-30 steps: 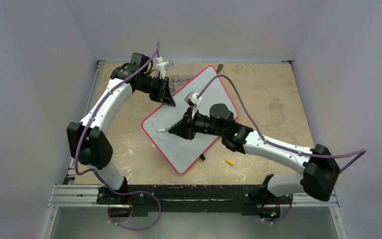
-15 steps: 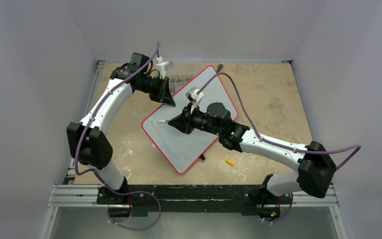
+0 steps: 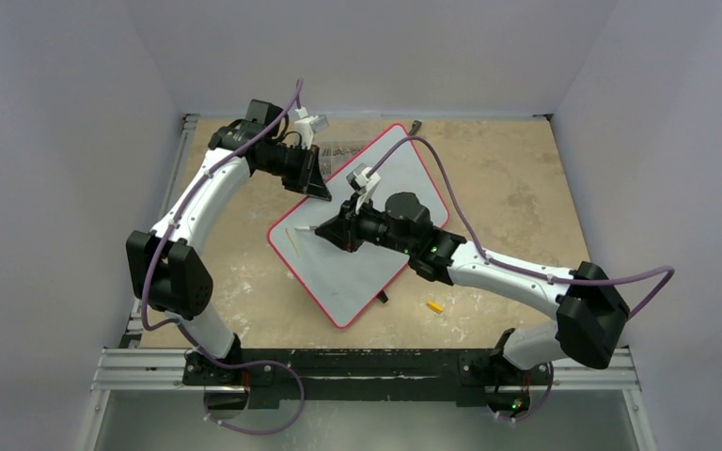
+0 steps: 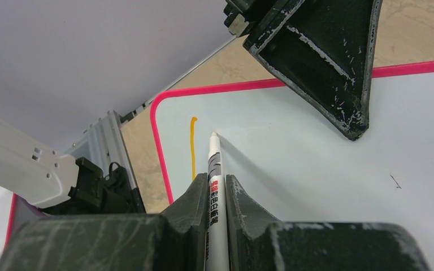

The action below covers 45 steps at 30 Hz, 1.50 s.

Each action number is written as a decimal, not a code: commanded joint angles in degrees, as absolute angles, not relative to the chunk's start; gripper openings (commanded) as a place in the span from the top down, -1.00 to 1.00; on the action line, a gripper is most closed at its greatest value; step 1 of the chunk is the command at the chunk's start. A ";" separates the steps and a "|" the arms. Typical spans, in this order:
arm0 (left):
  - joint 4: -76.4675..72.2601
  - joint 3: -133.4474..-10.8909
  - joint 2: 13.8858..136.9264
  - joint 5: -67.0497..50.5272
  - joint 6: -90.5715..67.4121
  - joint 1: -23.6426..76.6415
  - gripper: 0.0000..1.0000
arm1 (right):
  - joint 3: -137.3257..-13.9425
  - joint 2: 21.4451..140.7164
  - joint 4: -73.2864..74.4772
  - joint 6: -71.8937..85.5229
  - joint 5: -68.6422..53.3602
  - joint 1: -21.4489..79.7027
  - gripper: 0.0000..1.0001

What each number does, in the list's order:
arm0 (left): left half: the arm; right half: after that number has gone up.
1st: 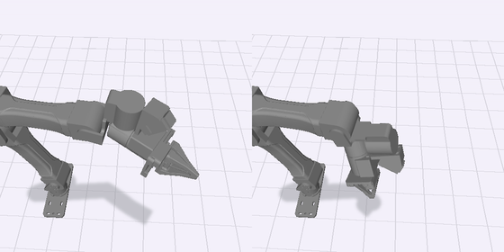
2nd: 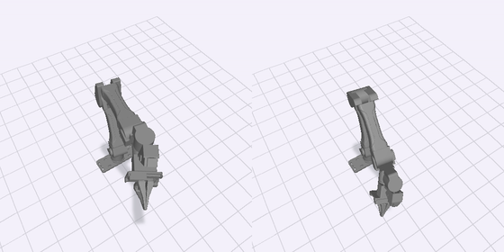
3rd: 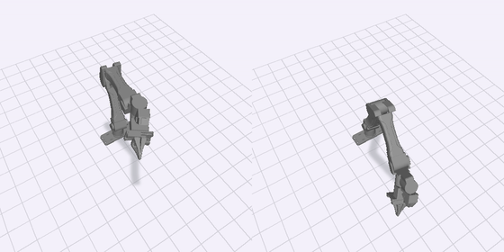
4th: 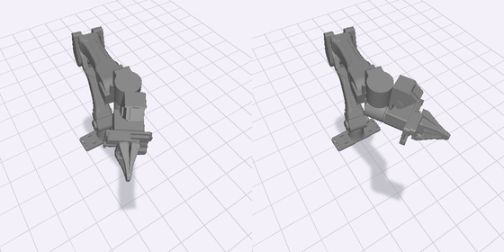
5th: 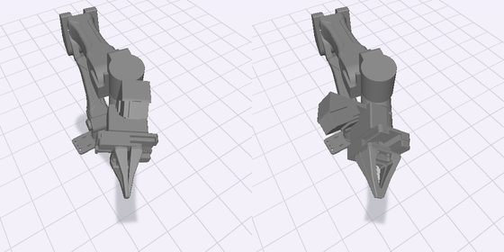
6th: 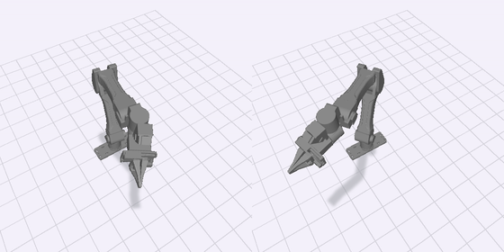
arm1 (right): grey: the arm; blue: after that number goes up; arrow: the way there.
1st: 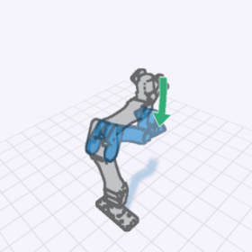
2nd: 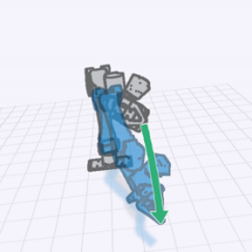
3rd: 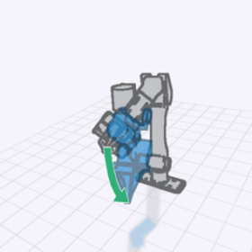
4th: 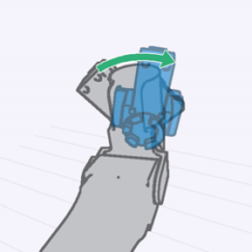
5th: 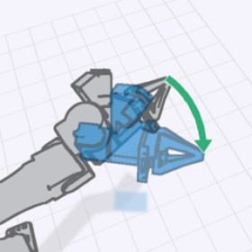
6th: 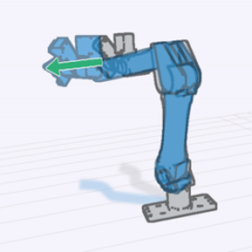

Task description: Write a sentence on the whiteboard

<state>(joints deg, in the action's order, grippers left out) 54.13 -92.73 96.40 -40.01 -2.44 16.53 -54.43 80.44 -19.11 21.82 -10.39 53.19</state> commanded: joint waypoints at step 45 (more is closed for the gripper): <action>55.08 -92.00 95.68 -29.88 0.45 16.96 1.00 | -48.46 77.70 -12.22 18.90 -4.77 53.32 1.00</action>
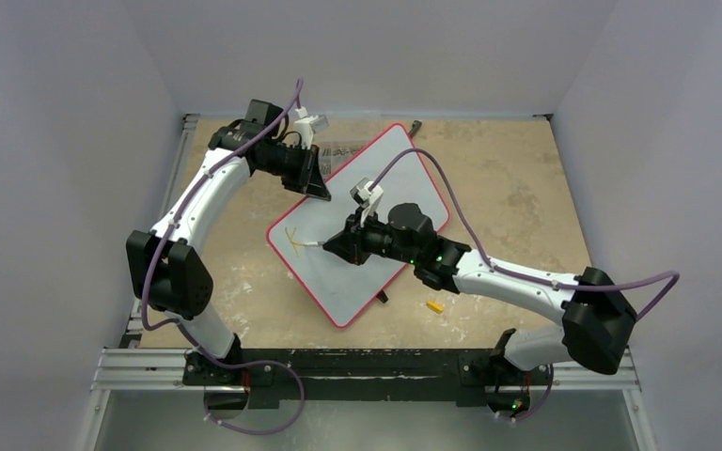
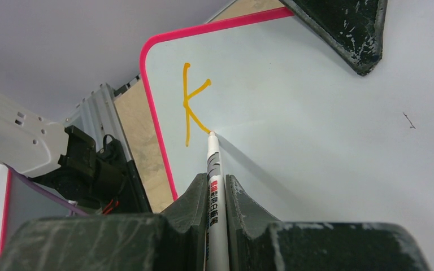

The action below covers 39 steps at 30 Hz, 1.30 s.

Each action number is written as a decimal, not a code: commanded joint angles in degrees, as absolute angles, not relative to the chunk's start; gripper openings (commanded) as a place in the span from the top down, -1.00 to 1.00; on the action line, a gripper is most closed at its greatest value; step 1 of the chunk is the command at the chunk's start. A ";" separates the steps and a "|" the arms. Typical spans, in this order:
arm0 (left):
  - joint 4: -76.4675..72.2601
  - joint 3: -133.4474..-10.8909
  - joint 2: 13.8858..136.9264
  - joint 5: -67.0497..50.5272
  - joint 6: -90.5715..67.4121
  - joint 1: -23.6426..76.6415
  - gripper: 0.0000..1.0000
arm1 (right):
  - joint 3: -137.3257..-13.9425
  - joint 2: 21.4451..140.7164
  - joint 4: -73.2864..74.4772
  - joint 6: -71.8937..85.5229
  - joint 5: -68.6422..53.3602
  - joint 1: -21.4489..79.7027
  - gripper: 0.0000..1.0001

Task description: Write a sentence on the whiteboard

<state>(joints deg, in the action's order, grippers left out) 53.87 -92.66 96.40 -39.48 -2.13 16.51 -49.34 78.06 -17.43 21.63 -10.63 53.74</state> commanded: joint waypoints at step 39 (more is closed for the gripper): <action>55.35 -92.28 95.71 -29.97 0.47 16.96 1.00 | -50.56 77.07 -18.05 22.24 -6.70 52.97 1.00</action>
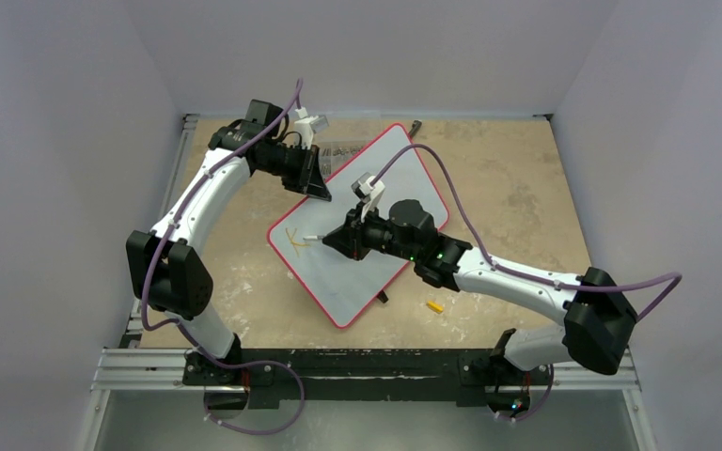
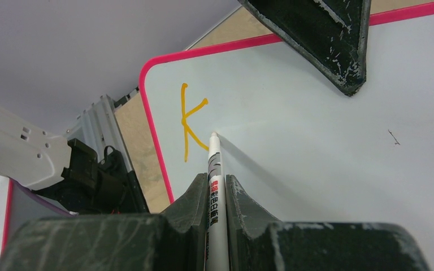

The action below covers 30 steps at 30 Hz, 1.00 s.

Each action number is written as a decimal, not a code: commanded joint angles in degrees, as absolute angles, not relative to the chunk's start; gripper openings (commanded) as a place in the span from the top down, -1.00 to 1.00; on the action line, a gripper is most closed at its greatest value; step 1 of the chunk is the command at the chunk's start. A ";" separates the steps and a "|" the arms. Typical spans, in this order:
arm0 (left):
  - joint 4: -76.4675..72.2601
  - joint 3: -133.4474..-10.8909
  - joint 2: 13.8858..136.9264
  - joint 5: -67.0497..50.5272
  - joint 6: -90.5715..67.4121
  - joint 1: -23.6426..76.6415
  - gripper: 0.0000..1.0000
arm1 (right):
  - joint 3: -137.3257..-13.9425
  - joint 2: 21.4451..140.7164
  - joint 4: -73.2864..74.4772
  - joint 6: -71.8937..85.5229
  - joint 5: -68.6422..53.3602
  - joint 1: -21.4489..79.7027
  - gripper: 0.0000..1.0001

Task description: Write a sentence on the whiteboard

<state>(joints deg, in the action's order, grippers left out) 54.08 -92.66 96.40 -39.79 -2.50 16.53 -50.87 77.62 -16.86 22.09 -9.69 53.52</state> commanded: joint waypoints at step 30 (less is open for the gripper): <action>55.46 -92.44 96.07 -30.15 0.60 16.96 1.00 | -53.11 81.56 -17.67 22.80 -13.69 50.36 1.00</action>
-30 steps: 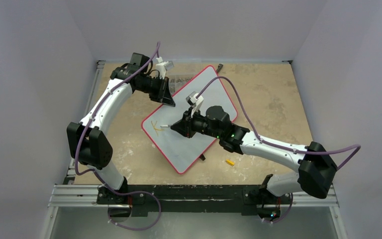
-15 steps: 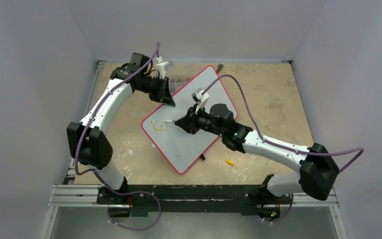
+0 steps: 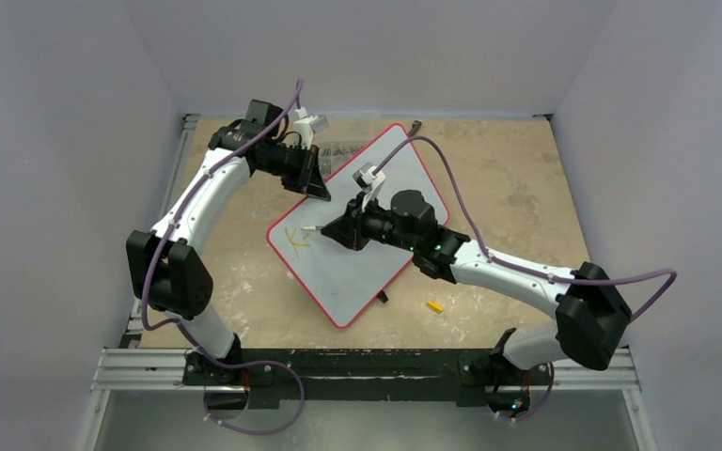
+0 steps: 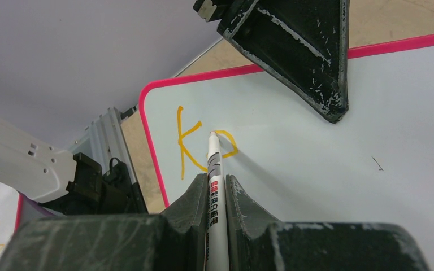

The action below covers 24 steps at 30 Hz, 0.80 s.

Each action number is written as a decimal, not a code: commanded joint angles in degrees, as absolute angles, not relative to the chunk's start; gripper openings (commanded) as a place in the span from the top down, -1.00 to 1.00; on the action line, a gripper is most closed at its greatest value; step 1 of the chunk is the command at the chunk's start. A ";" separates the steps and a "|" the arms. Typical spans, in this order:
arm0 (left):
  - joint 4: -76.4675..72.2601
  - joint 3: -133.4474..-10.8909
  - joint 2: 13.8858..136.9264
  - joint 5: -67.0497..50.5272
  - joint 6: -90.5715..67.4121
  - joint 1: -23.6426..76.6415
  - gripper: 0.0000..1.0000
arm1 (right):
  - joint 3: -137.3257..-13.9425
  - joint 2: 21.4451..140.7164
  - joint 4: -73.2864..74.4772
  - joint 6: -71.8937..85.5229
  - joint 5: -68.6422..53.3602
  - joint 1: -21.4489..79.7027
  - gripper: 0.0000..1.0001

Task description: Write a sentence on the whiteboard

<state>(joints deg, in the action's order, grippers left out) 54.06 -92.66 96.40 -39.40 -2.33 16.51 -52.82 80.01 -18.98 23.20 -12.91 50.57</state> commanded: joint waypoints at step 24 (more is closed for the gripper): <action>55.43 -92.46 95.99 -30.41 0.56 16.96 1.00 | -48.56 75.91 -8.64 24.05 -2.47 50.27 1.00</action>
<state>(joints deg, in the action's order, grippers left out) 53.93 -92.66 96.42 -39.35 -1.91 16.51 -47.42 76.27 -15.79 25.15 -10.92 50.72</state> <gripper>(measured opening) 0.048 0.097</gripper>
